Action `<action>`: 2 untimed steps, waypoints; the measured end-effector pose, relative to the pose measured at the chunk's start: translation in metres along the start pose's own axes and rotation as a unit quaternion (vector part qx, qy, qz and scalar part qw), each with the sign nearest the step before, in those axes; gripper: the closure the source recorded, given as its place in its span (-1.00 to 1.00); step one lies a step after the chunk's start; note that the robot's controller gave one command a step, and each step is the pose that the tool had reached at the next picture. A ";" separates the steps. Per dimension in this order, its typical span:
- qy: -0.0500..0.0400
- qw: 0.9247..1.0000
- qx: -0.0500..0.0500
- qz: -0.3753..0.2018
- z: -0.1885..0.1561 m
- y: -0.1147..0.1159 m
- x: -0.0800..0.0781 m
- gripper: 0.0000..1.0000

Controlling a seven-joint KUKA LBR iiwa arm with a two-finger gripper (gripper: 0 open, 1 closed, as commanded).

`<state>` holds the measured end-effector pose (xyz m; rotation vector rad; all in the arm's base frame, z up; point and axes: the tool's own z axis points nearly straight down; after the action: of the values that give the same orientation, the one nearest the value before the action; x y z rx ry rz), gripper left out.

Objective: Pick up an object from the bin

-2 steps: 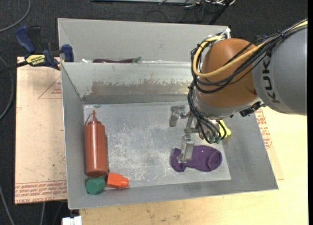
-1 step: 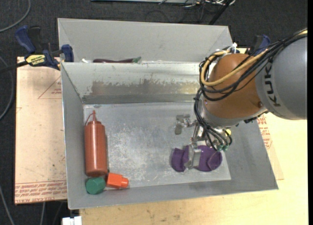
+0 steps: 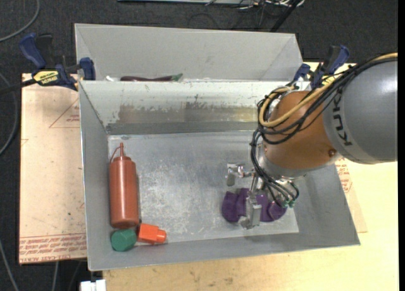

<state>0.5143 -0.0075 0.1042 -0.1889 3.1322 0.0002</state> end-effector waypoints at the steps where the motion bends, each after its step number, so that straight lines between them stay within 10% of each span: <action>1: -0.001 0.999 -0.002 -0.044 0.034 -0.007 0.008 1.00; 2: -0.001 0.999 -0.002 -0.044 0.034 -0.007 0.008 1.00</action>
Offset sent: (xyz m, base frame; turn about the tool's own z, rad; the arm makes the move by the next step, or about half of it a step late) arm 0.0000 0.0000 0.0000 0.0000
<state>0.5078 -0.0158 0.0698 -0.3248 3.1187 0.0055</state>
